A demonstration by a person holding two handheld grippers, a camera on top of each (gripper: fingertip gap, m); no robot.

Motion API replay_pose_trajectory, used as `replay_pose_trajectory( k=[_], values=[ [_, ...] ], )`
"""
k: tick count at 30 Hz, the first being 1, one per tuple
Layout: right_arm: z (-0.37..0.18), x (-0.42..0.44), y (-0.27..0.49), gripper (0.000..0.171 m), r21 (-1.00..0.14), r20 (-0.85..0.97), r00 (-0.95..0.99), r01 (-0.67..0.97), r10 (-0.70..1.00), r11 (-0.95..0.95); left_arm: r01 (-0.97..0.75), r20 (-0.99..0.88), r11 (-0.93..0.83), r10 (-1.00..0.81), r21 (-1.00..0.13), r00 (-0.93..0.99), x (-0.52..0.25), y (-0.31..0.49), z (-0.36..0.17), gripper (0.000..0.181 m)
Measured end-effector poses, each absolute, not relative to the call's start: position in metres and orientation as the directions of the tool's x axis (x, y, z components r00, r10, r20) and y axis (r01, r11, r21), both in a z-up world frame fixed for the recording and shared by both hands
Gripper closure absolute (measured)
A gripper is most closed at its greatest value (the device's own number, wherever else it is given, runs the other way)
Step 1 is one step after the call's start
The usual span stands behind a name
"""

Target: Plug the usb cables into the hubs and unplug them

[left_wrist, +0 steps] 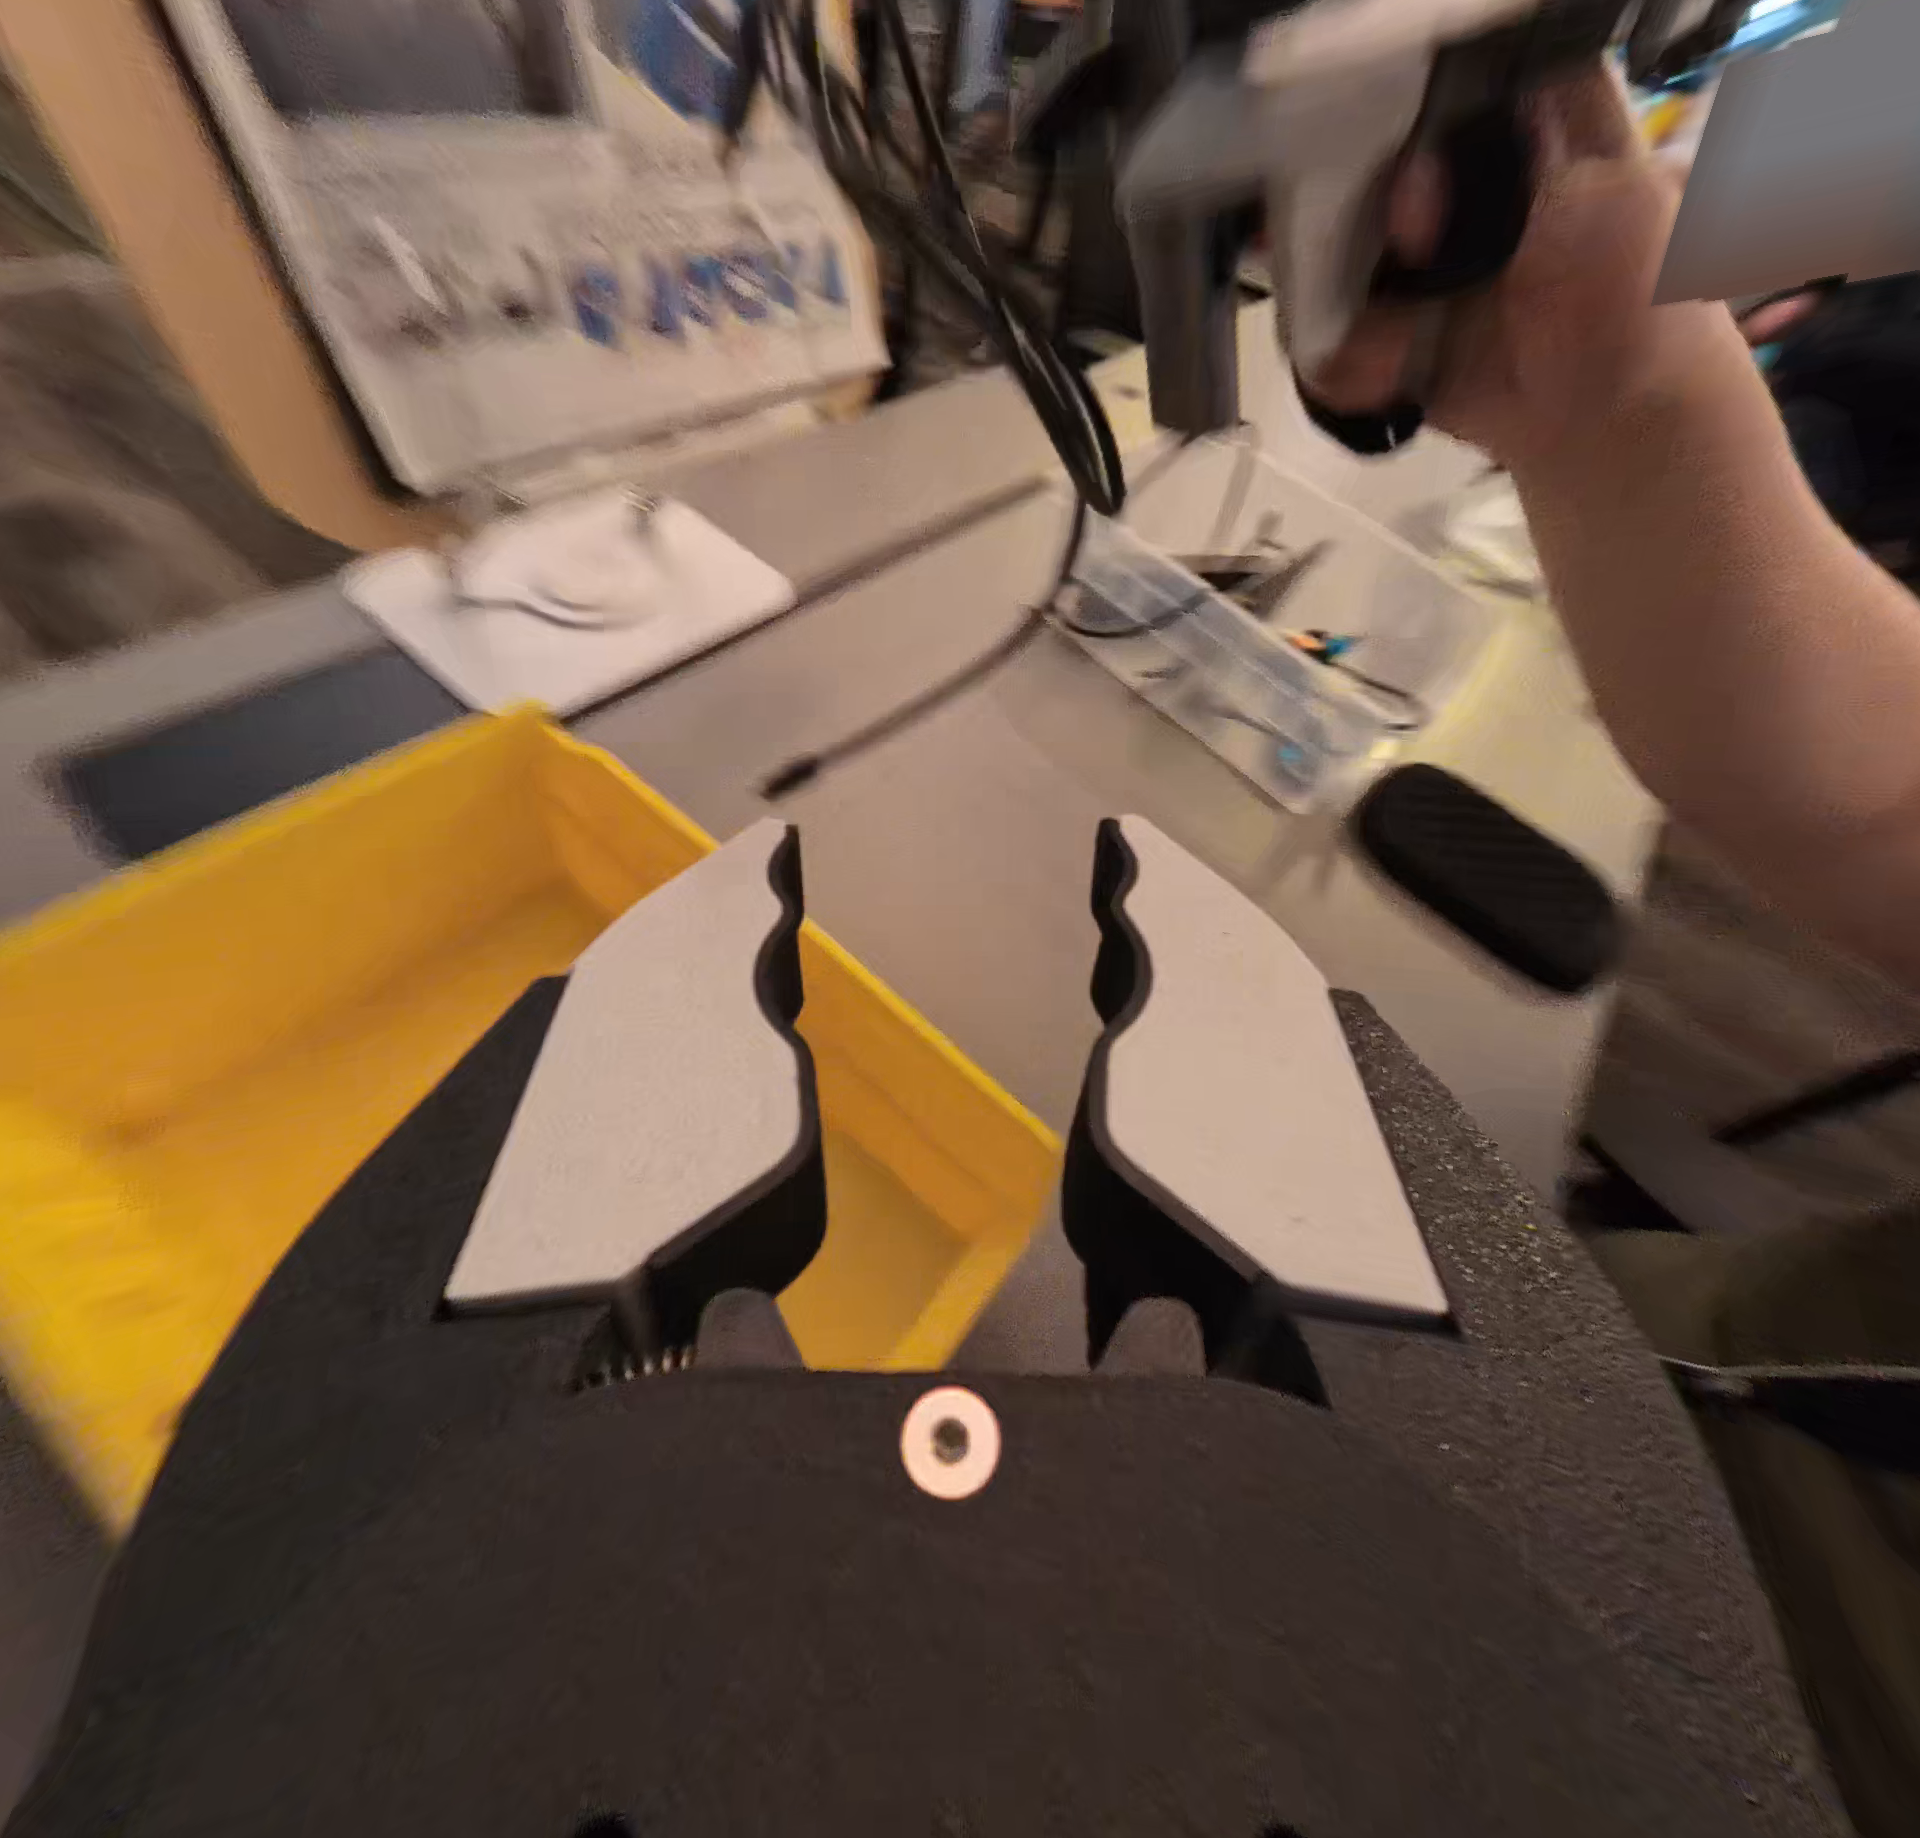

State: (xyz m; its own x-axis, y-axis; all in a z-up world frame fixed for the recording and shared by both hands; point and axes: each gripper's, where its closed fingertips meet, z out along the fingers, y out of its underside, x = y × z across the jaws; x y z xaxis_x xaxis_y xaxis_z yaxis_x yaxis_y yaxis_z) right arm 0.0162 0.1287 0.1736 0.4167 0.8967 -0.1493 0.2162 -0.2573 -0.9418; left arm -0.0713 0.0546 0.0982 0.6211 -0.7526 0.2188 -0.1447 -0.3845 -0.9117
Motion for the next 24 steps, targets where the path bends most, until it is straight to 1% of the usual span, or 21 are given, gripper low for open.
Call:
replay_pose_trajectory(
  k=[2, 5, 6, 8, 10, 12, 14, 16, 20, 22, 24],
  values=[
    [0.196, 0.024, 0.123, 0.135, -0.952, -0.112, 0.416, 0.216, 0.902, -0.218, -0.090, 0.330, -0.442, -0.776, -0.893, 0.537, -0.049, 0.054, 0.072, 0.129],
    [0.225, 0.034, 0.105, 0.135, -0.958, -0.051, 0.382, 0.243, 0.923, -0.153, -0.124, 0.276, -0.389, -0.813, -0.913, 0.513, -0.025, 0.062, 0.050, 0.126],
    [0.232, 0.038, 0.096, 0.131, -0.955, -0.032, 0.355, 0.264, 0.934, -0.133, -0.119, 0.253, -0.351, -0.836, -0.929, 0.486, -0.016, 0.061, 0.053, 0.125],
    [0.237, 0.046, 0.075, 0.134, -0.946, -0.004, 0.282, 0.310, 0.959, -0.095, -0.069, 0.220, -0.272, -0.881, -0.960, 0.419, 0.002, 0.057, 0.070, 0.124],
    [0.231, 0.059, 0.054, 0.134, -0.920, -0.003, 0.207, 0.382, 0.978, -0.084, -0.035, 0.158, -0.184, -0.913, -0.982, 0.376, 0.017, 0.051, 0.088, 0.122],
    [0.221, 0.073, 0.034, 0.135, -0.896, -0.047, 0.122, 0.434, 0.991, -0.096, -0.018, 0.052, -0.063, -0.928, -0.998, 0.369, 0.028, 0.048, 0.106, 0.123],
    [0.209, 0.087, 0.020, 0.135, -0.880, -0.108, 0.069, 0.457, 0.992, -0.128, -0.031, -0.085, 0.080, -0.899, -0.996, 0.429, 0.033, 0.048, 0.123, 0.127],
    [0.195, 0.100, 0.010, 0.135, -0.871, -0.155, 0.016, 0.470, 0.988, -0.144, -0.070, -0.199, 0.190, -0.842, -0.979, 0.502, 0.031, 0.044, 0.142, 0.134],
    [0.158, 0.123, -0.006, 0.135, -0.829, -0.225, -0.129, 0.545, 0.966, -0.121, -0.067, -0.393, 0.422, -0.760, -0.904, 0.518, 0.035, 0.019, 0.186, 0.135],
    [0.143, 0.128, -0.012, 0.135, -0.819, -0.283, -0.206, 0.560, 0.937, -0.125, -0.130, -0.462, 0.459, -0.749, -0.879, 0.475, 0.048, 0.015, 0.190, 0.136],
    [0.128, 0.133, -0.018, 0.135, -0.805, -0.323, -0.272, 0.582, 0.906, -0.112, -0.202, -0.508, 0.467, -0.781, -0.861, 0.362, 0.072, 0.007, 0.181, 0.136]
  ],
)
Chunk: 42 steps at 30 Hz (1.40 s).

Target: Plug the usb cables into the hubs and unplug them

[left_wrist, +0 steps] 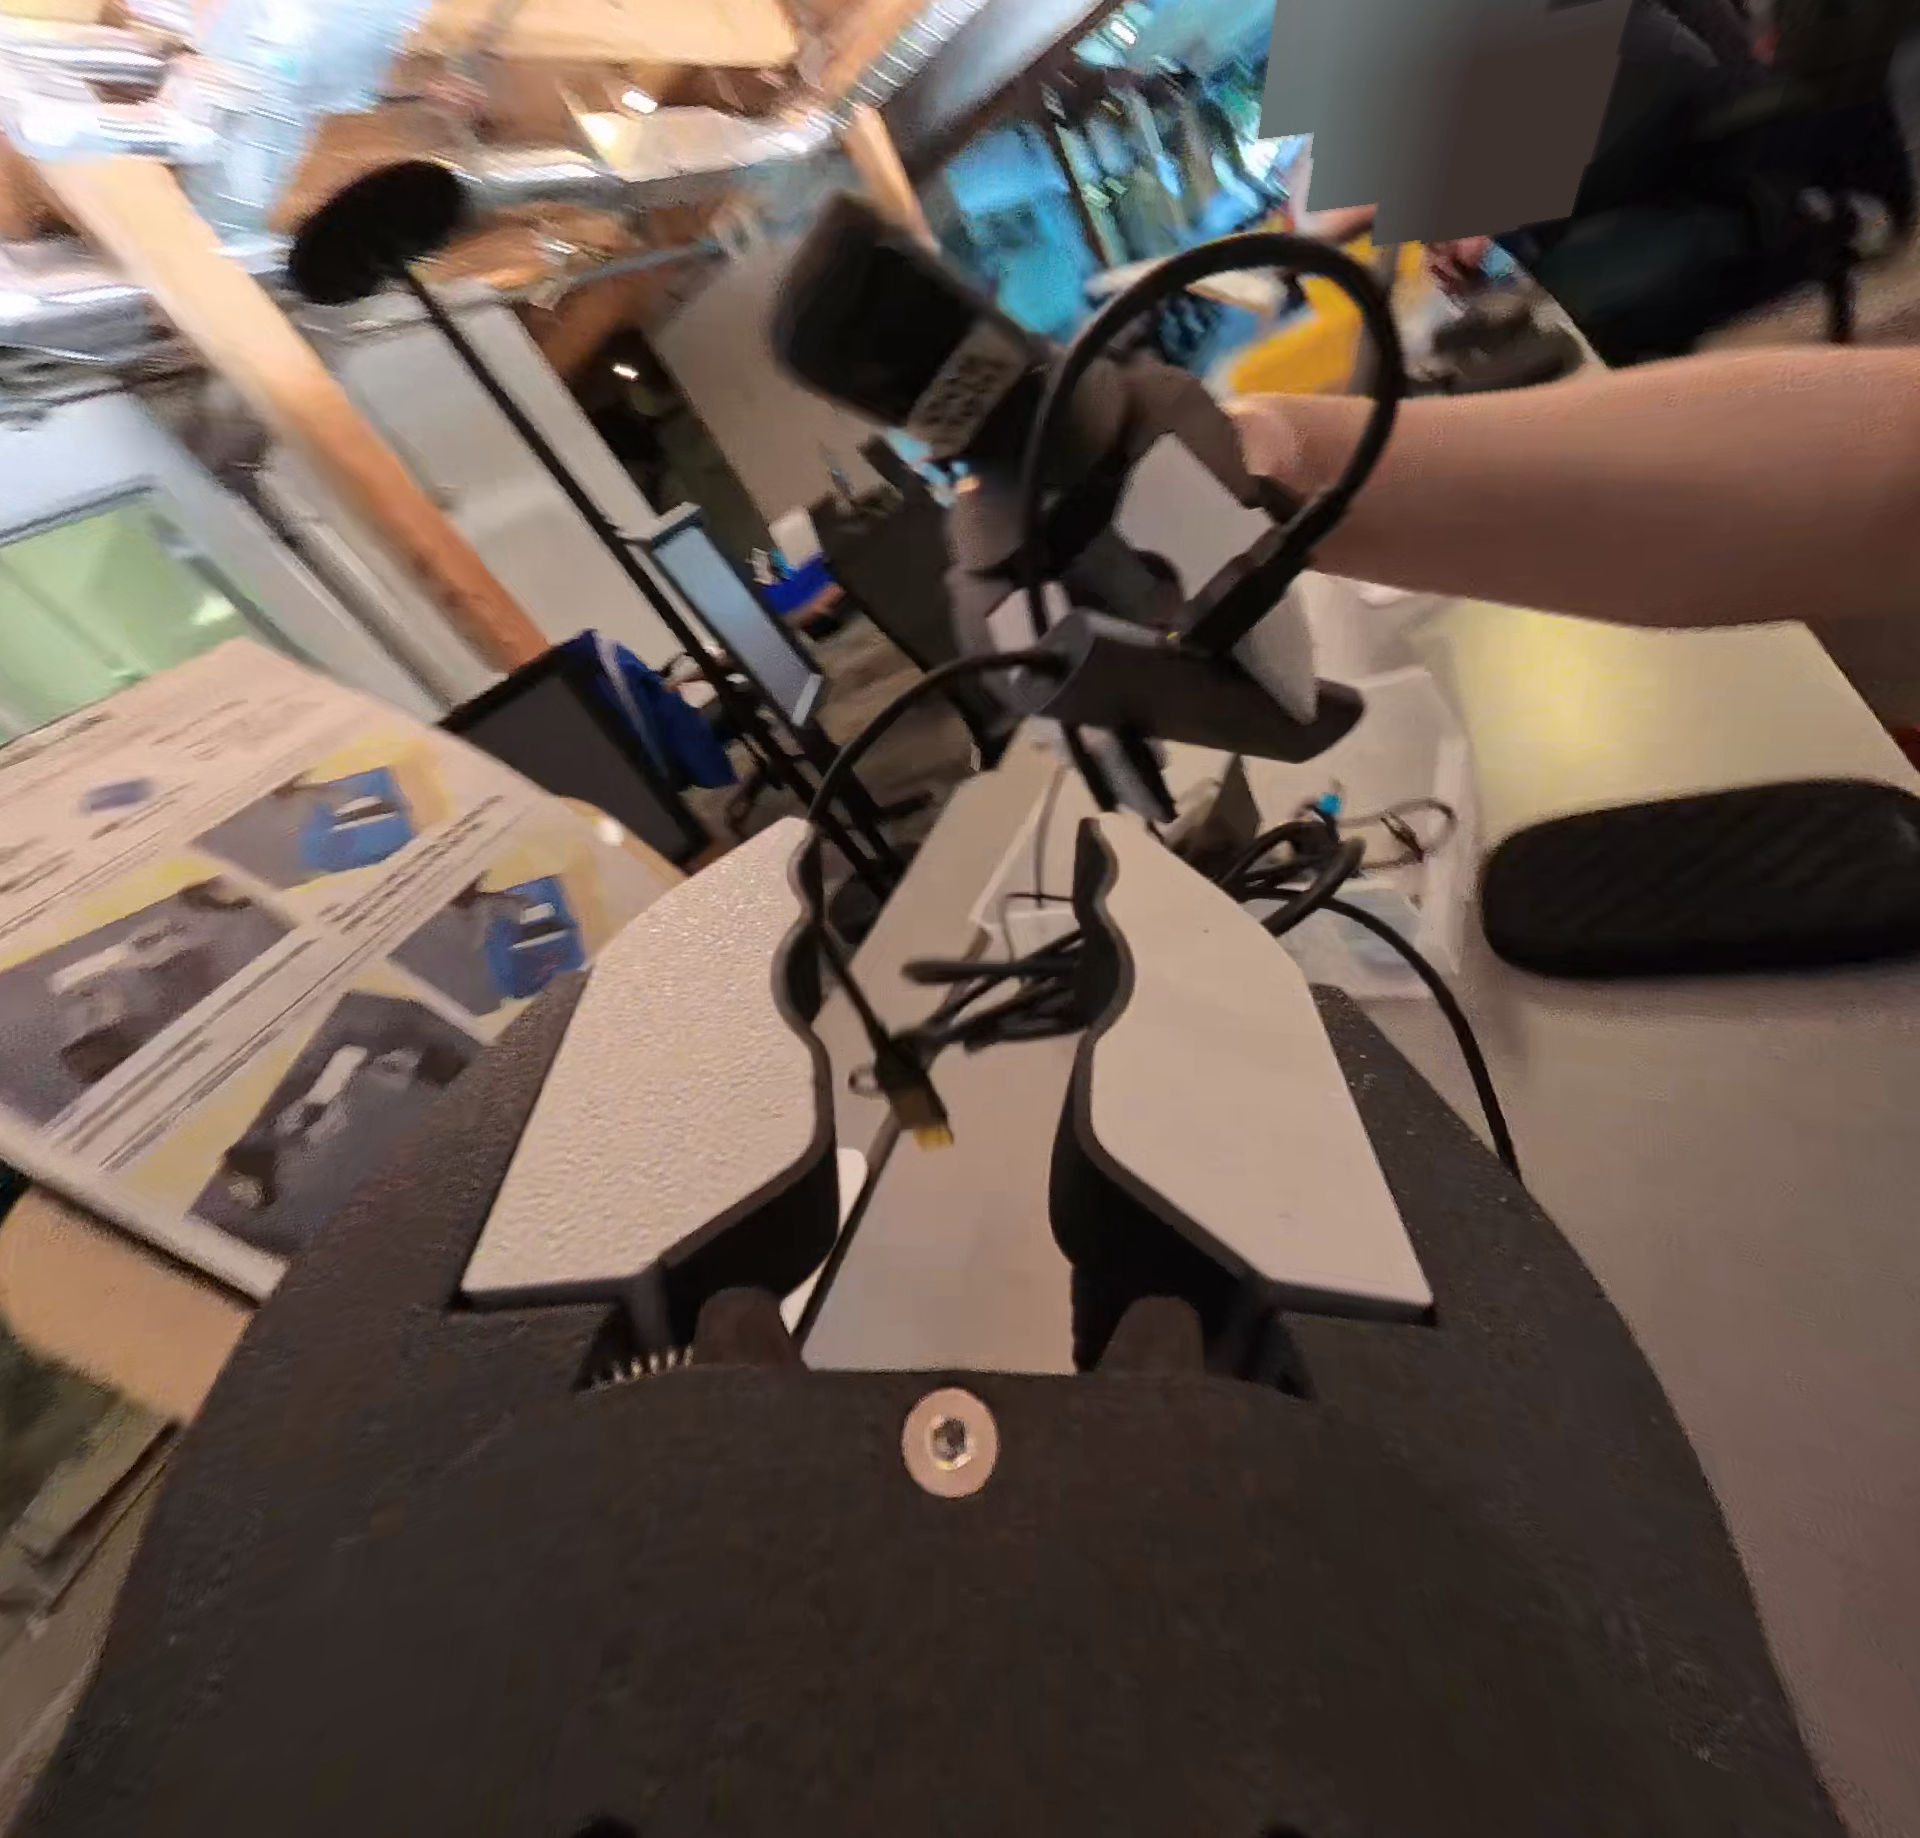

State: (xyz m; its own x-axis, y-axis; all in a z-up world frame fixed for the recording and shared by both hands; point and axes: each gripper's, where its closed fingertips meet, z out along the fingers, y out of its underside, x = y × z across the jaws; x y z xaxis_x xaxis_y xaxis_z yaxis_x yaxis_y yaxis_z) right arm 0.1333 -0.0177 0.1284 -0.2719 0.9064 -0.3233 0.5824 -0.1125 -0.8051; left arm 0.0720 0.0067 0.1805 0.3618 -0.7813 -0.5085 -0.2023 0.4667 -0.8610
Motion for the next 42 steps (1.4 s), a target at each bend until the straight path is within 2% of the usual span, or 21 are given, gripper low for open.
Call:
replay_pose_trajectory(
  k=[6, 15, 19, 30, 33, 35, 38, 42],
  values=[
    [0.091, 0.143, -0.027, 0.135, -0.744, -0.411, -0.379, 0.665, 0.829, -0.065, -0.424, -0.739, 0.649, -0.669, -0.632, 0.076, 0.122, -0.016, 0.143, 0.144],
    [0.062, 0.150, -0.040, 0.135, -0.665, -0.531, -0.457, 0.747, 0.713, -0.016, -0.455, -0.703, 0.692, -0.688, -0.561, -0.179, 0.147, -0.022, 0.101, 0.157],
    [0.053, 0.157, -0.048, 0.134, -0.622, -0.591, -0.472, 0.783, 0.654, 0.003, -0.434, -0.708, 0.713, -0.675, -0.551, -0.209, 0.153, -0.023, 0.088, 0.161],
    [0.029, 0.167, -0.042, 0.134, -0.534, -0.617, -0.443, 0.843, 0.650, 0.068, -0.500, -0.662, 0.661, -0.719, -0.560, -0.210, 0.167, -0.013, 0.050, 0.161],
    [0.031, 0.162, -0.033, 0.133, -0.564, -0.604, -0.416, 0.826, 0.680, 0.004, -0.541, -0.701, 0.659, -0.693, -0.522, -0.166, 0.163, -0.005, 0.049, 0.163],
    [0.038, 0.158, -0.022, 0.131, -0.609, -0.567, -0.395, 0.792, 0.723, -0.044, -0.540, -0.696, 0.631, -0.710, -0.557, -0.111, 0.159, -0.002, 0.054, 0.164],
    [0.058, 0.156, -0.002, 0.130, -0.728, -0.405, -0.371, 0.684, 0.835, -0.049, -0.535, -0.694, 0.592, -0.720, -0.603, -0.014, 0.147, 0.006, 0.063, 0.164],
    [0.101, 0.164, 0.032, 0.128, -0.896, 0.023, -0.112, 0.438, 0.993, 0.070, -0.564, -0.715, 0.549, -0.690, -0.617, 0.111, 0.130, 0.019, 0.072, 0.164]
  ],
)
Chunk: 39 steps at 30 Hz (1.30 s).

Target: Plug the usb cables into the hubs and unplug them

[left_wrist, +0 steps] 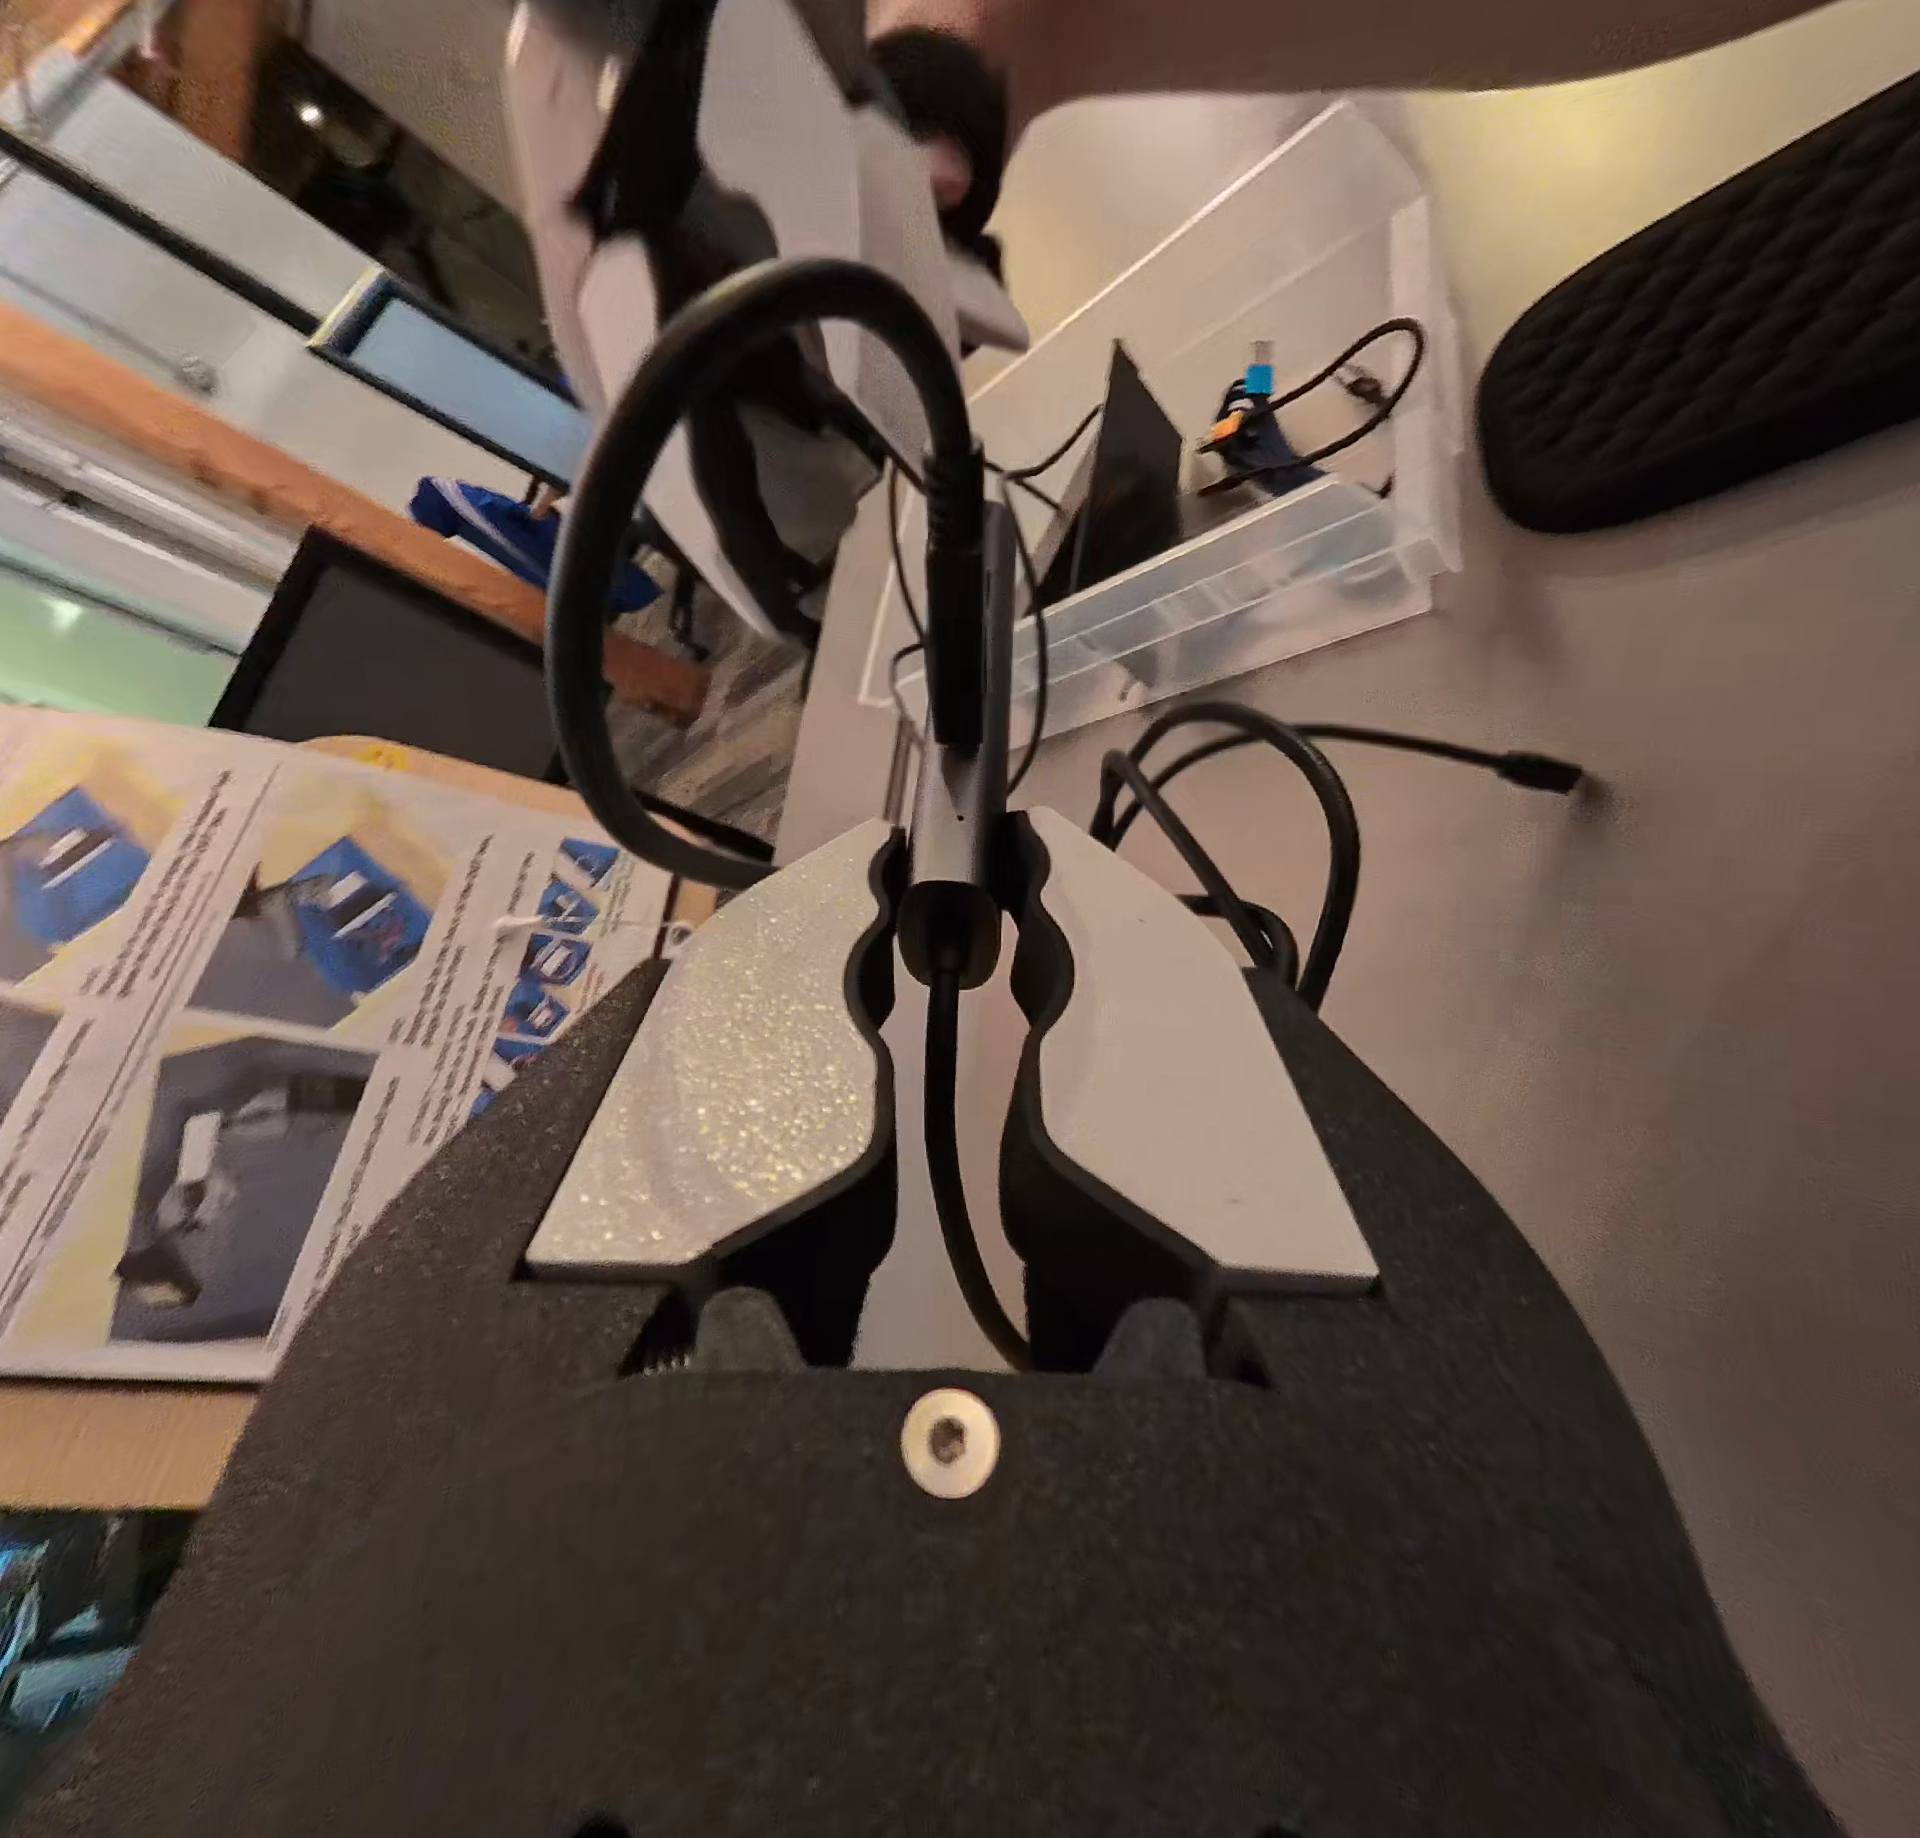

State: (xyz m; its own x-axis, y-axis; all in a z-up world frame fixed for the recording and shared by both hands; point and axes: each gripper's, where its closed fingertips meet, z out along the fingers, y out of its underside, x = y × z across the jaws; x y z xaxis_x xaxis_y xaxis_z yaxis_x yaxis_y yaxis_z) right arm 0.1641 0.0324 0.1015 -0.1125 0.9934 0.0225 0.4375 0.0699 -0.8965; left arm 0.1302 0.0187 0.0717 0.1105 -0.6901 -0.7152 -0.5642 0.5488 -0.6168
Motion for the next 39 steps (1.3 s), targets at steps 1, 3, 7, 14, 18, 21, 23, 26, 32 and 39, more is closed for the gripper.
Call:
replay_pose_trajectory(
  k=[1, 3, 7, 14, 18, 21, 23, 26, 32, 39],
  values=[
    [0.112, 0.169, 0.037, 0.127, -0.919, 0.139, -0.022, 0.370, 0.990, 0.137, -0.570, -0.719, 0.540, -0.682, -0.619, 0.134, 0.128, 0.021, 0.073, 0.164],
    [0.119, 0.173, 0.028, 0.122, -0.915, 0.316, 0.075, 0.286, 0.946, 0.283, -0.589, -0.731, 0.534, -0.665, -0.607, 0.151, 0.126, 0.024, 0.074, 0.164],
    [0.087, 0.167, 0.029, 0.121, -0.775, 0.552, 0.153, 0.457, 0.820, 0.437, -0.603, -0.740, 0.538, -0.659, -0.589, 0.134, 0.135, 0.025, 0.074, 0.164],
    [0.048, 0.170, 0.048, 0.150, -0.598, 0.683, 0.100, 0.644, 0.723, 0.476, -0.553, -0.720, 0.559, -0.686, -0.618, 0.111, 0.150, 0.015, 0.071, 0.164],
    [0.039, 0.170, 0.045, 0.155, -0.555, 0.703, 0.042, 0.656, 0.710, 0.511, -0.531, -0.723, 0.584, -0.686, -0.614, 0.082, 0.151, 0.012, 0.063, 0.164],
    [0.039, 0.167, 0.047, 0.155, -0.544, 0.723, 0.036, 0.644, 0.690, 0.537, -0.480, -0.709, 0.590, -0.698, -0.649, 0.100, 0.152, 0.013, 0.064, 0.163],
    [0.037, 0.164, 0.045, 0.155, -0.536, 0.724, 0.016, 0.641, 0.690, 0.549, -0.455, -0.702, 0.599, -0.707, -0.659, 0.086, 0.151, 0.011, 0.061, 0.164],
    [0.034, 0.163, 0.046, 0.155, -0.487, 0.753, -0.001, 0.672, 0.658, 0.559, -0.482, -0.709, 0.596, -0.701, -0.643, 0.079, 0.150, 0.014, 0.053, 0.164],
    [0.028, 0.153, 0.048, 0.155, -0.389, 0.813, -0.039, 0.705, 0.580, 0.593, -0.536, -0.724, 0.588, -0.687, -0.606, 0.066, 0.154, 0.021, 0.036, 0.163],
    [0.037, 0.153, 0.040, 0.155, -0.445, 0.807, -0.020, 0.637, 0.590, 0.630, -0.504, -0.772, 0.640, -0.629, -0.580, 0.089, 0.151, 0.018, 0.045, 0.164]
  ],
)
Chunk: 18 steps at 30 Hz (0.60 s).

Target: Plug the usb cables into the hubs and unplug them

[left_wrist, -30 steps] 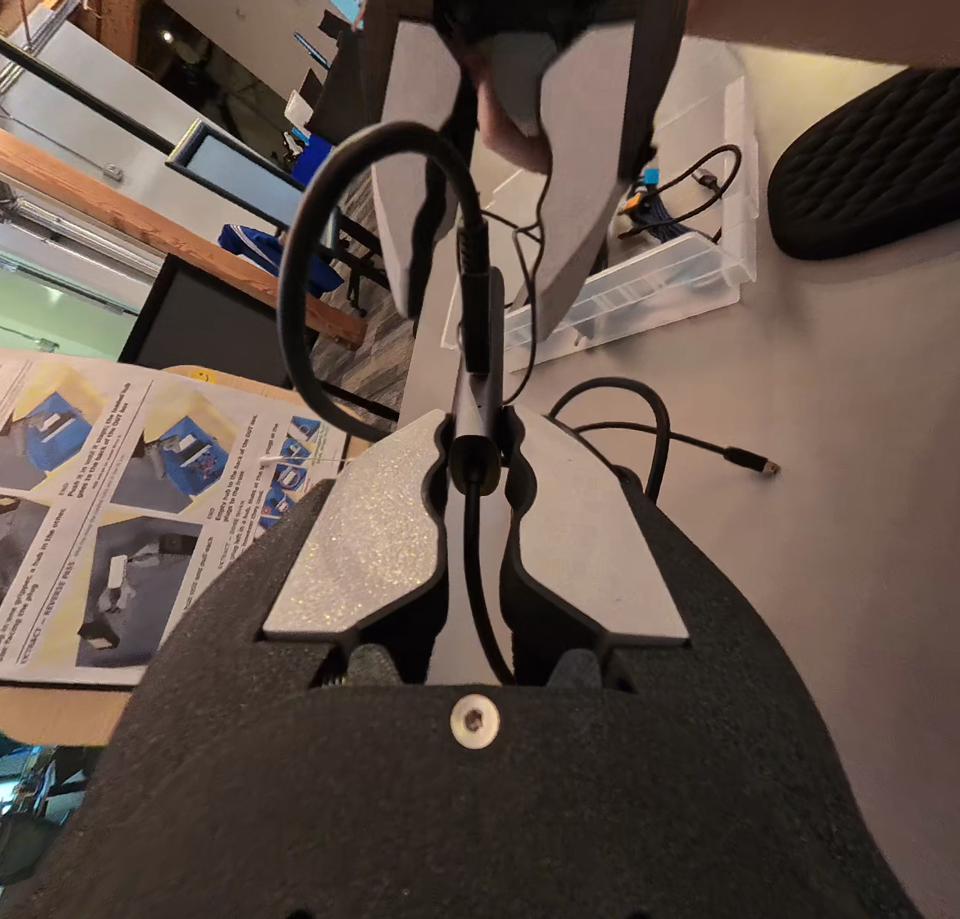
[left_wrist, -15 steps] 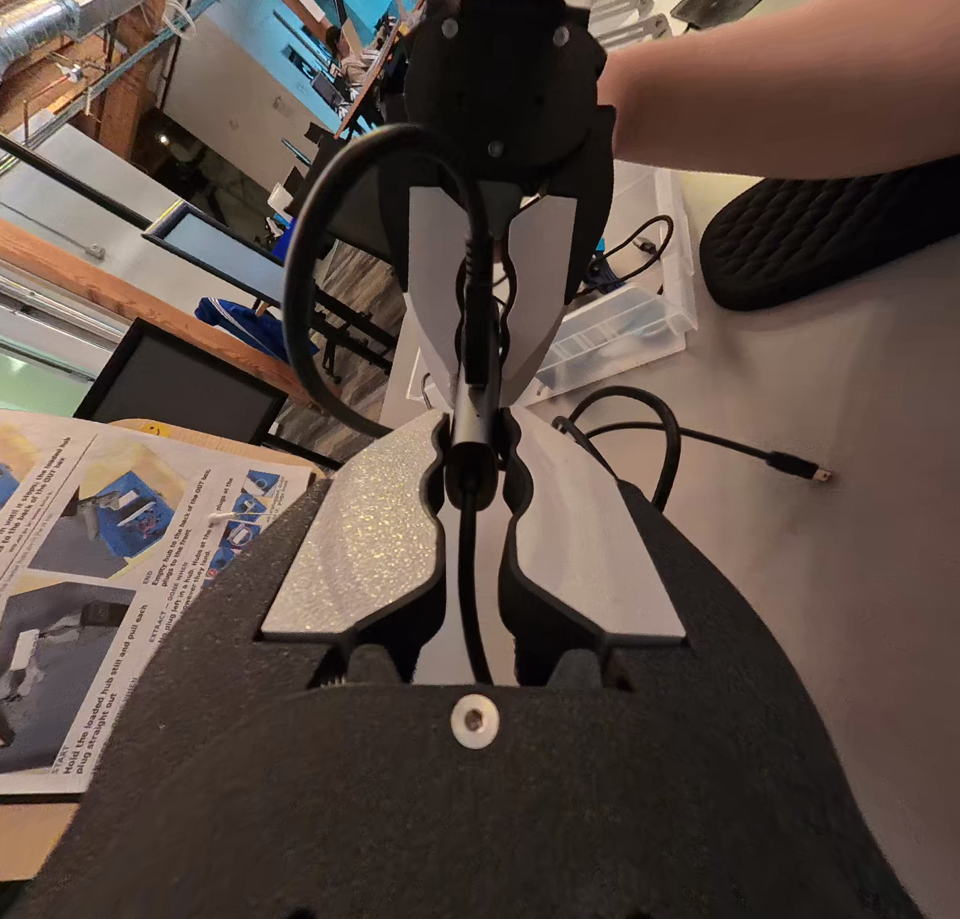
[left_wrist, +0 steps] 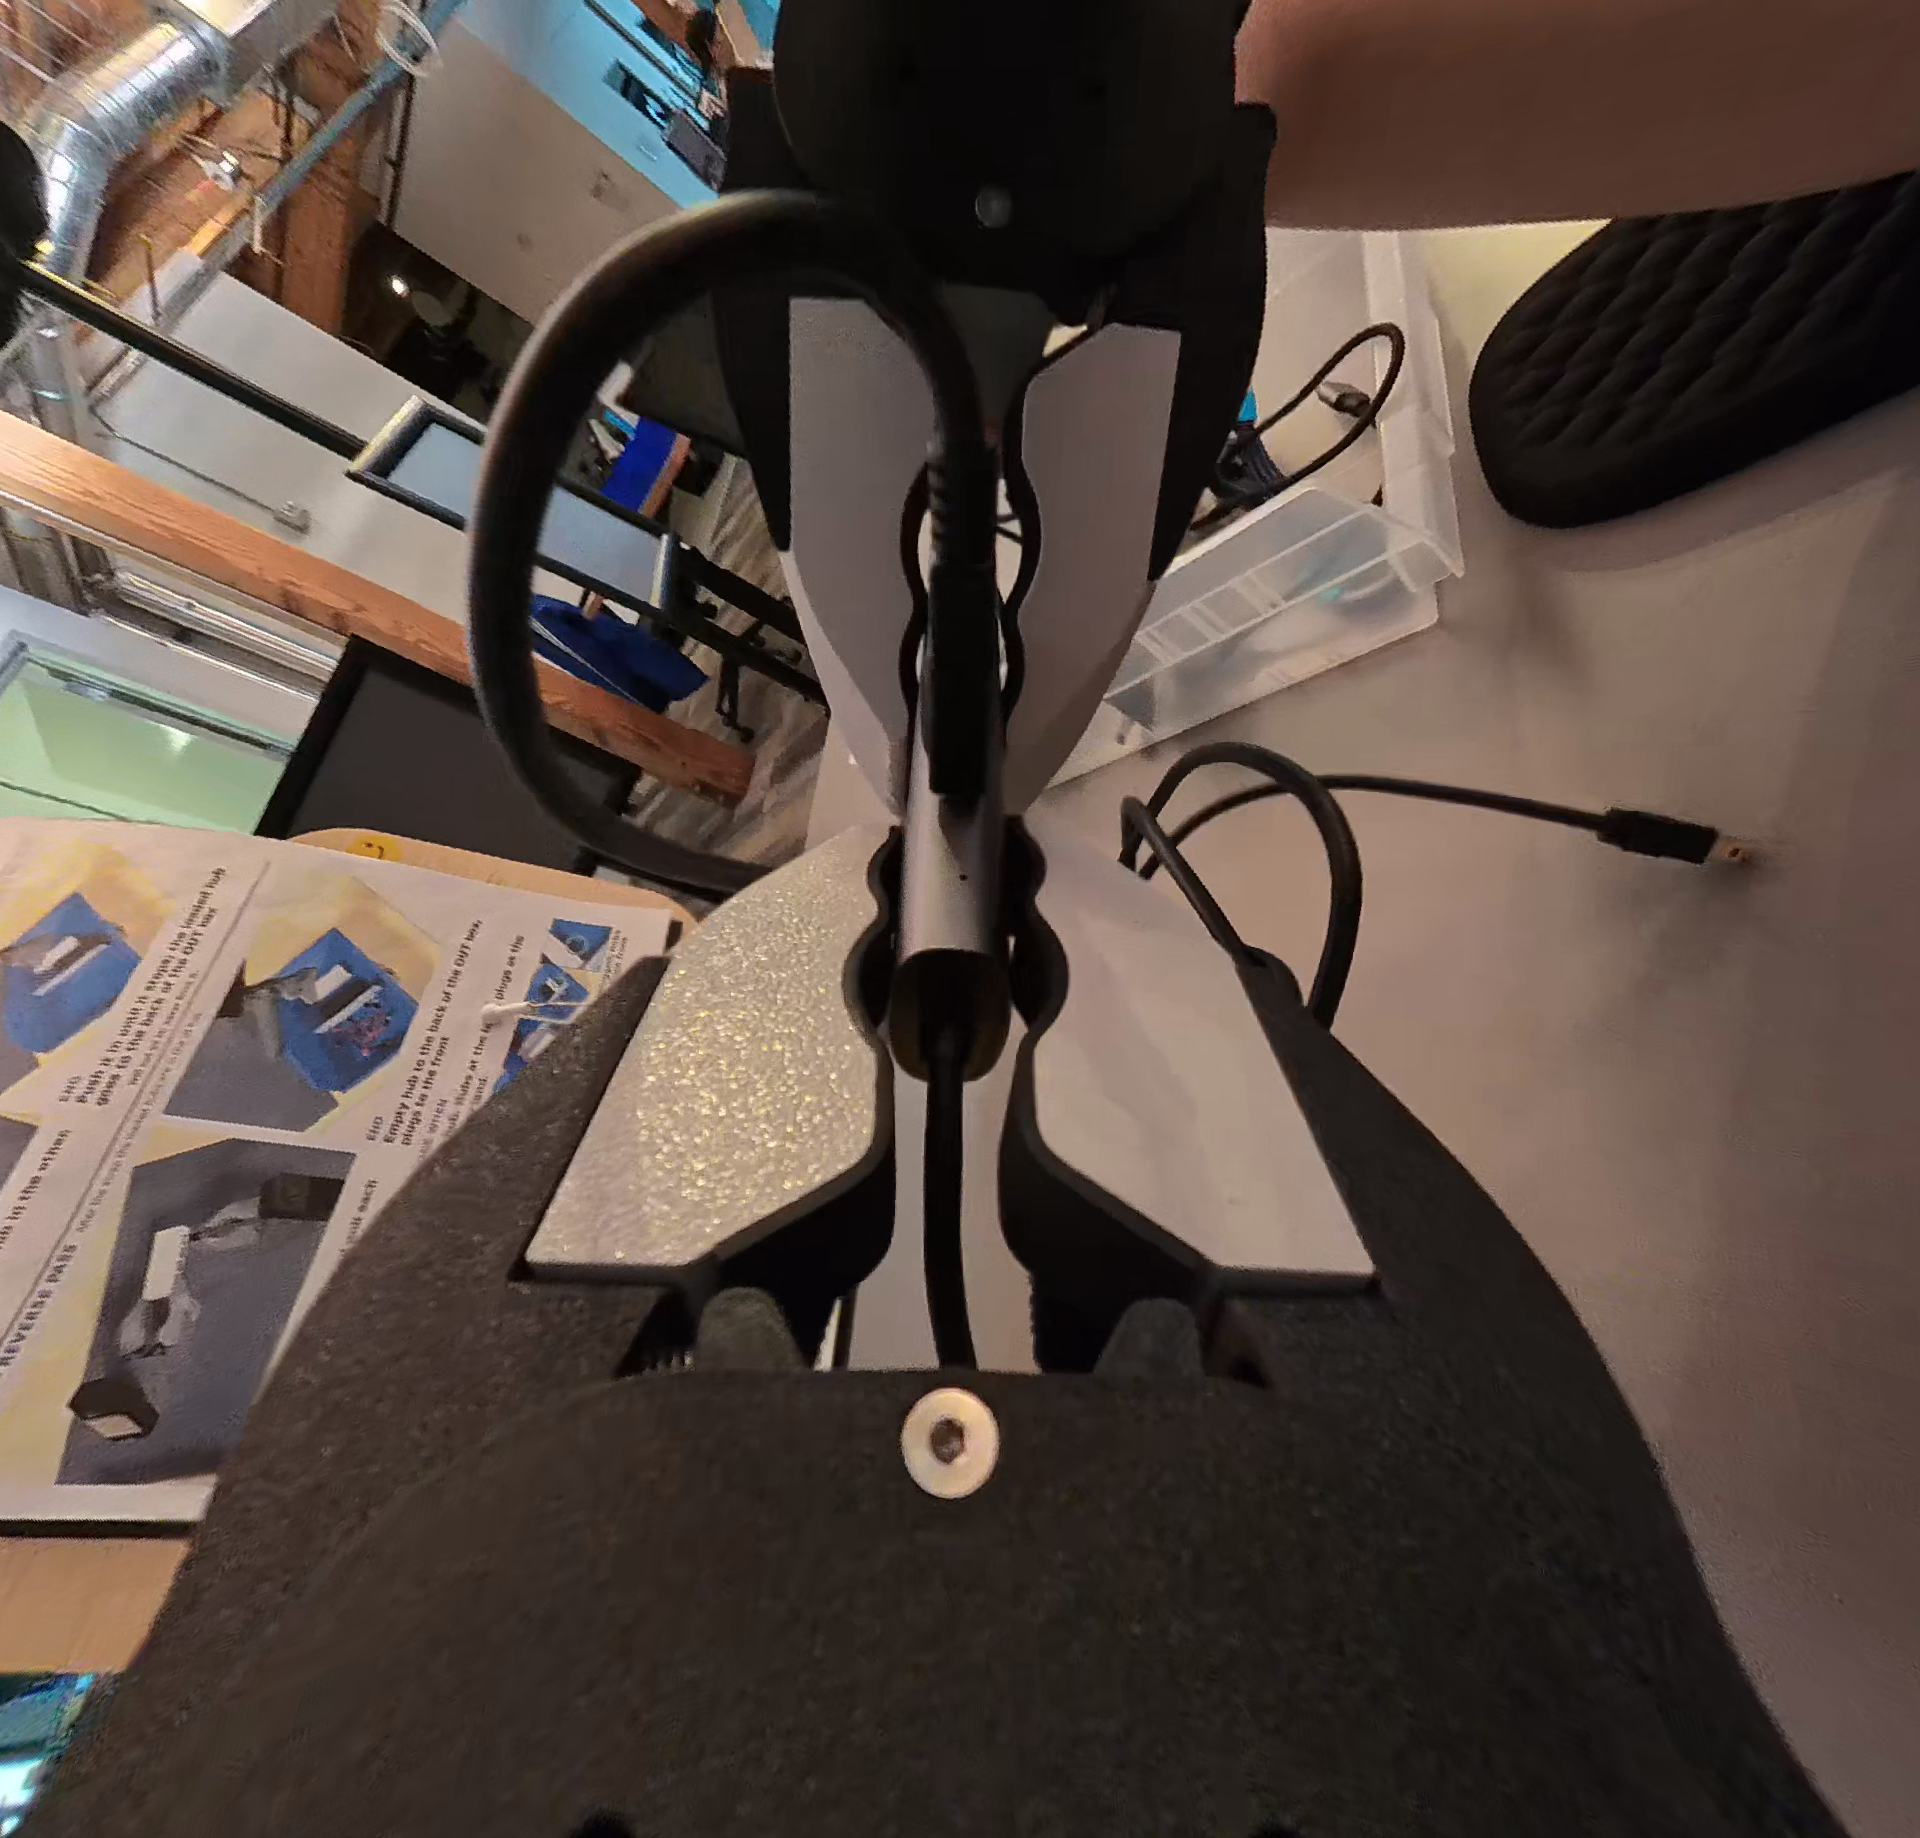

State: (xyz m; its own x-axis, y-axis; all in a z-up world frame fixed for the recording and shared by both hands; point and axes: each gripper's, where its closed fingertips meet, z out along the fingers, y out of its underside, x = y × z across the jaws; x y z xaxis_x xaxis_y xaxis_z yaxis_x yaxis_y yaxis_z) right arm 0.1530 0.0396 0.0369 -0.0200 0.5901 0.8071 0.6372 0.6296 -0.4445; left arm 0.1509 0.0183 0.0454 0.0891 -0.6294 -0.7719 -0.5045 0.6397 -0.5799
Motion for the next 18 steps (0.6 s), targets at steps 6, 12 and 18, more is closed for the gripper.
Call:
replay_pose_trajectory(
  k=[6, 12, 18],
  values=[
    [0.031, 0.151, 0.040, 0.154, -0.417, 0.814, -0.042, 0.652, 0.580, 0.633, -0.561, -0.831, 0.668, -0.552, -0.488, 0.067, 0.153, 0.023, 0.038, 0.164],
    [0.040, 0.150, 0.049, 0.149, -0.507, 0.802, 0.066, 0.602, 0.594, 0.617, -0.620, -0.848, 0.627, -0.516, -0.471, 0.123, 0.150, 0.035, 0.041, 0.164],
    [0.079, 0.152, 0.050, 0.133, -0.735, 0.662, 0.286, 0.432, 0.693, 0.523, -0.716, -0.890, 0.541, -0.365, -0.442, 0.273, 0.132, 0.068, 0.053, 0.164]
  ],
)
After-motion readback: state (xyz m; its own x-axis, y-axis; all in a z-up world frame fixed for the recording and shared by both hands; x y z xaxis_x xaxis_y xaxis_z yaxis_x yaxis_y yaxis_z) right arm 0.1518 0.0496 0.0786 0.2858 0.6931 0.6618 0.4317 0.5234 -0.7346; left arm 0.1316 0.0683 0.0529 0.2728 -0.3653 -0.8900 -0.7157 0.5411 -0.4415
